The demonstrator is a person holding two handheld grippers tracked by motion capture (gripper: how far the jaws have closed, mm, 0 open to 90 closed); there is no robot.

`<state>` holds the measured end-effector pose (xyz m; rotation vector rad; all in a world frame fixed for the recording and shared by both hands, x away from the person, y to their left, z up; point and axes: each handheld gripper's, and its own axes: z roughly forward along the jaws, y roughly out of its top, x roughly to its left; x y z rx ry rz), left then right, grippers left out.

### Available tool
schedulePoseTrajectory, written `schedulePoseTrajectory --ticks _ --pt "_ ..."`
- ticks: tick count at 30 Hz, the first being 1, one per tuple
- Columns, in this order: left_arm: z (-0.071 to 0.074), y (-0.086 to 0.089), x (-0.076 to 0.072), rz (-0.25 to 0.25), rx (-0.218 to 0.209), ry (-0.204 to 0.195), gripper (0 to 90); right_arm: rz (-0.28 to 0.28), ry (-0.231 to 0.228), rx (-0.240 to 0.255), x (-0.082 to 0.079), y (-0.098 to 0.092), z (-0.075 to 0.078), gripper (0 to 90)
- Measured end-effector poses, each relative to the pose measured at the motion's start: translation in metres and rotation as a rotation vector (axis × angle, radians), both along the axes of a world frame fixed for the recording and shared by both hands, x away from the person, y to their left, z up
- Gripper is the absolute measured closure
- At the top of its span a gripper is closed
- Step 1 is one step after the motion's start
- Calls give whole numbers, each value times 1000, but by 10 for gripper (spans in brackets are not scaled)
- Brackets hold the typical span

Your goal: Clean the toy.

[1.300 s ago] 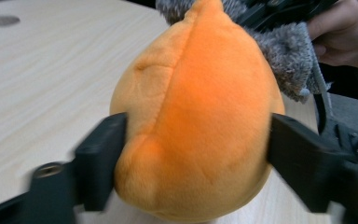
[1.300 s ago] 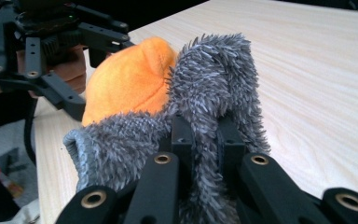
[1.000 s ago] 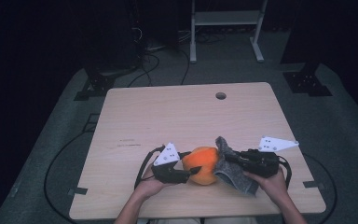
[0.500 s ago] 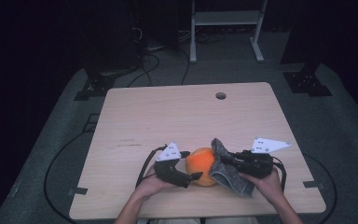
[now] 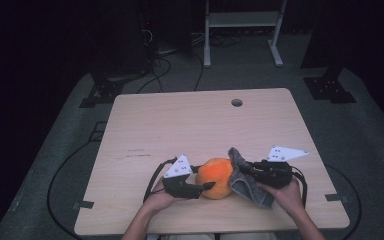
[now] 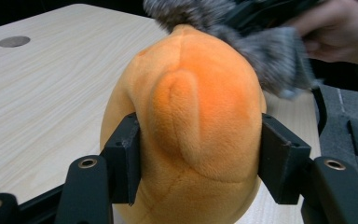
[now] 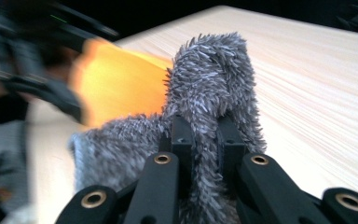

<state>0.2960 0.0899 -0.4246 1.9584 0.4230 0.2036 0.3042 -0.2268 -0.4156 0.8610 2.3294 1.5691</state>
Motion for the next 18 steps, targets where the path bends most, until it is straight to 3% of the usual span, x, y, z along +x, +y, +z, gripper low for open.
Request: schedulePoseTrajectory --ticks 3,6,10,15,18 --pt "0 -6 -3 -6 17 -21 378 10 -4 51 -2 -7 3 807" --pt "-2 -14 -7 -24 34 -40 379 79 -39 106 -10 1 15 806" --pt "-4 -17 -12 -43 54 -62 381 115 -64 63 -14 12 18 806" --pt "-5 -17 -12 -45 50 -64 368 61 4 61 -4 -3 5 806" --pt "-6 -18 -12 -47 47 -67 358 46 17 68 -4 -11 4 806"
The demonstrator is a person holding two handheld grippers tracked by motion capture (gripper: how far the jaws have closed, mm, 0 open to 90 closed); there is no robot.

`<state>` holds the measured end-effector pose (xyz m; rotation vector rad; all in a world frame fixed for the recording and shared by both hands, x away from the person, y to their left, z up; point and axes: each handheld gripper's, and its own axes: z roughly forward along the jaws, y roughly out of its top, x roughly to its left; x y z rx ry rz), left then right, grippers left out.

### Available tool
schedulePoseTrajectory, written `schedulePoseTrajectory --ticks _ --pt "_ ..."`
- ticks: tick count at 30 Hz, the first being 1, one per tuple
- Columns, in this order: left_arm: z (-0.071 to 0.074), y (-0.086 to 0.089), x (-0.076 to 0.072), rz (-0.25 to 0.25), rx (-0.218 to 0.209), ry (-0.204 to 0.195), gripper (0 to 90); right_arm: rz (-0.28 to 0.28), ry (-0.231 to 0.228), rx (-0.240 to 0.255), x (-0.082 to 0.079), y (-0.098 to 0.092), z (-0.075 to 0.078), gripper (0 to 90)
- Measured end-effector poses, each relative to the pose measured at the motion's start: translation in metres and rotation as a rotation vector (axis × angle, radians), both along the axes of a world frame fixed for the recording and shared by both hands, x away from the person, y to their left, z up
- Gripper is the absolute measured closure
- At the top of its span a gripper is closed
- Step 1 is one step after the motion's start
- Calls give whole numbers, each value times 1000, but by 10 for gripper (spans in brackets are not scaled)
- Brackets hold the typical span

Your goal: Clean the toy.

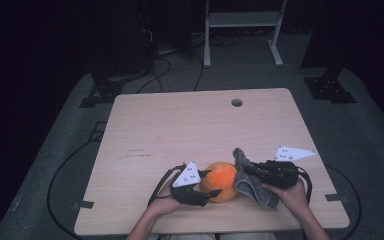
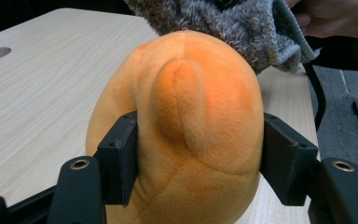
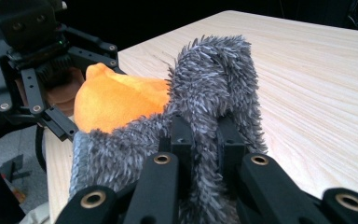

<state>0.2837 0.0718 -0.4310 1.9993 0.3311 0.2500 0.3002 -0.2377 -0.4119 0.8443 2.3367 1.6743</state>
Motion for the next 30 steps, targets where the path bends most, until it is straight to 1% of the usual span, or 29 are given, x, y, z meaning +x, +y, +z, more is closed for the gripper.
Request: schedulePoseTrajectory --ticks 2,4,5,6,7,8,9,10,11,12,13,14,15,16,17,18,19,21,22,23,24,25,26,28,29,30 --pt "0 -1 -1 -9 9 -11 359 24 -25 11 -4 3 7 806" --pt "1 -3 -4 -21 22 -19 359 71 -42 34 -9 11 15 806" --pt "1 -3 -6 -25 34 -29 356 92 -50 35 -10 16 17 805" --pt "1 -3 -7 -27 36 -29 348 102 -61 3 -11 20 17 806" --pt "1 -3 -7 -30 34 -29 340 102 -60 -13 -11 22 16 806" --pt "1 -2 -7 -31 32 -27 330 98 -46 -17 -9 21 13 806" --pt "0 -2 -6 -34 22 -21 311 95 -31 -13 -7 20 10 806" --pt "1 -2 -4 -30 12 -9 272 93 -11 -1 -5 17 8 806" --pt "1 -2 -2 -15 4 3 227 90 4 14 -5 15 6 806" --pt "0 -1 0 1 3 24 179 91 6 20 -5 13 5 805" --pt "-1 -1 3 18 11 55 136 98 7 27 -5 13 5 805" --pt "-1 0 5 16 14 74 105 109 9 33 -6 13 6 806" --pt "-3 0 6 13 3 81 109 111 7 32 -6 14 6 805" --pt "-4 0 5 4 -2 76 142 111 4 26 -5 15 6 805" --pt "-4 0 3 3 2 57 193 109 5 24 -4 14 6 805" --pt "-3 0 2 7 -3 34 257 107 10 21 -3 13 5 806" --pt "-2 0 0 12 3 14 310 96 9 19 -2 10 4 806" --pt "-1 -1 -2 25 6 -26 368 56 25 19 3 2 0 805" --pt "0 -1 -3 29 0 -47 387 20 27 15 4 -3 0 806" --pt "1 -1 -3 36 -8 -61 399 -12 16 17 4 -7 -1 806" --pt "3 0 -4 47 -6 -82 405 -23 15 29 4 -11 1 806" --pt "3 0 -4 60 7 -110 406 -18 6 45 3 -12 3 806" --pt "3 0 -5 62 16 -117 405 -8 -9 58 0 -10 6 806" --pt "2 0 -5 49 22 -121 403 34 -19 74 -2 -3 9 806" --pt "1 0 -5 42 26 -121 398 58 -17 73 -3 3 9 806" --pt "0 1 -5 32 32 -114 386 71 -18 50 -3 9 8 806"
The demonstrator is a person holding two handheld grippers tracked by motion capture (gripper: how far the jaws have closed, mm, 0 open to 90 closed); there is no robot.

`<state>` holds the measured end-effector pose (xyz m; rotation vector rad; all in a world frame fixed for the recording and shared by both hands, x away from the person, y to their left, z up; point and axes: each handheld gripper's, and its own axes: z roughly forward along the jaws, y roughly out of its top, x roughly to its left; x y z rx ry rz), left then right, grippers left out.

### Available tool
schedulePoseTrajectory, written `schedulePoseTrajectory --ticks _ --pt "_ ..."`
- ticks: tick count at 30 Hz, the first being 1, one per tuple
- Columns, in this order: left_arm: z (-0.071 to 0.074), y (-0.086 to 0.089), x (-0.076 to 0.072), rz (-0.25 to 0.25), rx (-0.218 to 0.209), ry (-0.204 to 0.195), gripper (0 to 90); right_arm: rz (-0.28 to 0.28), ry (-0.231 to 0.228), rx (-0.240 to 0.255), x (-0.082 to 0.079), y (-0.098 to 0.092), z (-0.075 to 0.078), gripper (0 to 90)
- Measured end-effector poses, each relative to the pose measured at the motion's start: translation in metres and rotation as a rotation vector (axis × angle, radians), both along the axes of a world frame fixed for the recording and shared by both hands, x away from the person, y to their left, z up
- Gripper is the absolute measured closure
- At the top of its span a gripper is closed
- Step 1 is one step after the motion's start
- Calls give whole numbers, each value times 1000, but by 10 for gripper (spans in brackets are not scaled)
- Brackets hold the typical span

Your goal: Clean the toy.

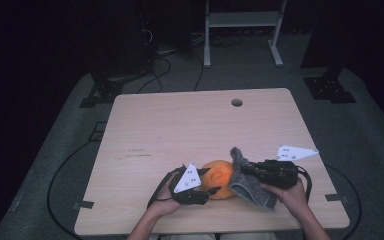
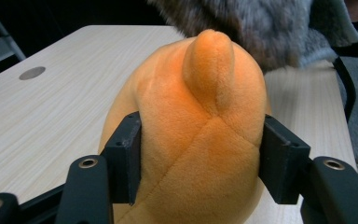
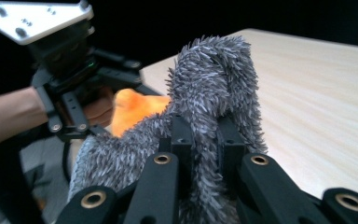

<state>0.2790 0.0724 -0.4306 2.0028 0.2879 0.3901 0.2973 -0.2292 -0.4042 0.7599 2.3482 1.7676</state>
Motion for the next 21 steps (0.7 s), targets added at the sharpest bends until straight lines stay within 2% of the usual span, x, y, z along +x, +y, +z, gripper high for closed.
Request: schedulePoseTrajectory --ticks 1,3,5,7,9,11,14,16,17,18,19,20,21 --pt "-1 1 1 -4 14 6 366 4 6 -29 0 5 -3 806" --pt "-4 4 3 -12 2 39 329 1 32 -45 4 6 -10 806" --pt "-4 6 4 -20 -10 64 292 -44 43 -66 6 -1 -15 806" --pt "-4 7 5 -20 -16 74 272 -70 66 -66 8 -8 -19 806" --pt "-4 6 5 -17 -14 70 297 -75 77 -47 7 -13 -20 807" --pt "-4 3 4 0 -5 47 340 -55 44 -41 3 -10 -12 807" --pt "-4 -1 3 13 -2 35 354 30 -11 -1 -8 4 5 807" --pt "-4 -3 3 14 0 34 353 77 -45 -6 -14 17 10 806" --pt "-4 -2 3 12 -3 39 349 84 -51 -19 -15 21 11 807" --pt "-4 -1 3 5 -6 47 328 81 -68 -64 -15 26 10 806" --pt "-4 1 4 -12 -11 69 296 74 -67 -83 -14 27 8 806" --pt "-5 4 6 -44 -32 103 260 66 -56 -88 -12 27 4 806" --pt "-6 5 6 -56 -39 108 241 57 -35 -80 -8 24 -1 807"
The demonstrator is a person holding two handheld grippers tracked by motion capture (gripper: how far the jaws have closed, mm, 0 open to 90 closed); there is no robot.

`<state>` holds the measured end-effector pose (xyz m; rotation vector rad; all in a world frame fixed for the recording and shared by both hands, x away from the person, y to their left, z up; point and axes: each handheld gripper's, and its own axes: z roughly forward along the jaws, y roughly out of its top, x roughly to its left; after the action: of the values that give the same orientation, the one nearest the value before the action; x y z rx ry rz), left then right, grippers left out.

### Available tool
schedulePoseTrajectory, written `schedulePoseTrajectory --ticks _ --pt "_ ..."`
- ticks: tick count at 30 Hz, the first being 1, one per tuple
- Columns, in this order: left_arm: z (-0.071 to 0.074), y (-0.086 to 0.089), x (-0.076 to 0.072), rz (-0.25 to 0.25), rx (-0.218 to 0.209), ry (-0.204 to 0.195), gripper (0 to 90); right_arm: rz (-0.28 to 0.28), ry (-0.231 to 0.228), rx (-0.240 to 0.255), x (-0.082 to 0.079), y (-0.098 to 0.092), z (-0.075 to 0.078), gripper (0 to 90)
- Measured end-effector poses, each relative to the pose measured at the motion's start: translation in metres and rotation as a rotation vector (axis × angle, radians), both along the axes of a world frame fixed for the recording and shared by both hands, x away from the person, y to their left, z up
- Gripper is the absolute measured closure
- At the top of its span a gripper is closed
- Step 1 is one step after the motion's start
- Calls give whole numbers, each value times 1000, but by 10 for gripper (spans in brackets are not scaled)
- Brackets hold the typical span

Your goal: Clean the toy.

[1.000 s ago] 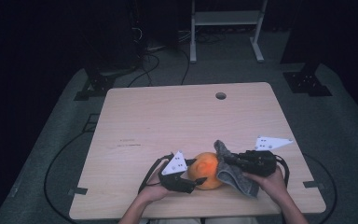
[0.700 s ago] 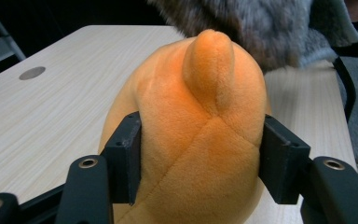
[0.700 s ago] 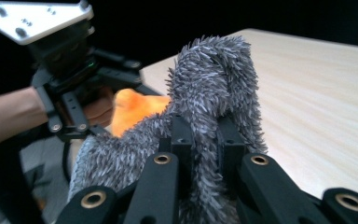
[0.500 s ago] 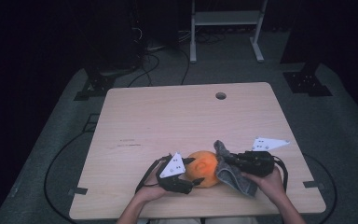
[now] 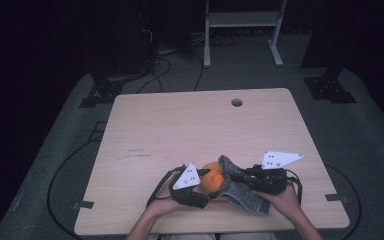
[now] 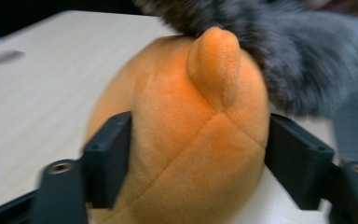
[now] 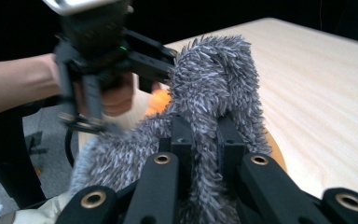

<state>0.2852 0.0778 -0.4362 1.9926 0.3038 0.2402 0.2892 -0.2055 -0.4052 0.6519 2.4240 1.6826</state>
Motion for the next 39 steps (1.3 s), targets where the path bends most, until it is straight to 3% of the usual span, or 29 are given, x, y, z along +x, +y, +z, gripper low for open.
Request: schedulePoseTrajectory --ticks 6,9,11,13,15,19,21,24,26,28,30,35,37,39 --pt "0 -4 -2 34 16 -61 396 -83 28 -20 7 -26 -7 806" --pt "1 -6 -1 68 0 -54 433 -68 19 26 4 -28 -1 807" --pt "0 -5 0 75 -8 -44 433 -11 -8 56 -2 -20 8 806" --pt "-1 -7 -1 75 -6 -44 433 31 -40 43 -7 -9 14 806" --pt "-1 -7 -1 76 -1 -44 433 45 -69 -17 -12 4 15 806" --pt "-1 -7 -1 80 2 -44 432 -32 -51 -71 -3 -4 8 807" --pt "-1 -9 -2 72 10 -53 432 -51 -27 -52 -1 -12 8 807" --pt "0 -16 -4 65 26 -71 434 23 -42 -16 -6 -11 16 807" --pt "0 -21 -7 53 49 -90 434 86 -68 -49 -12 2 23 807" --pt "0 -23 -10 48 69 -108 433 104 -86 -105 -14 14 24 807" --pt "0 -21 -9 56 62 -102 435 83 -84 -122 -11 17 21 808" --pt "-1 -15 -5 67 42 -83 435 -40 -31 -82 4 -6 10 808" --pt "-1 -11 -1 82 22 -65 434 -70 -3 -76 8 -14 3 808" --pt "-2 -7 3 102 -7 -36 434 -74 28 -34 11 -21 -4 807"
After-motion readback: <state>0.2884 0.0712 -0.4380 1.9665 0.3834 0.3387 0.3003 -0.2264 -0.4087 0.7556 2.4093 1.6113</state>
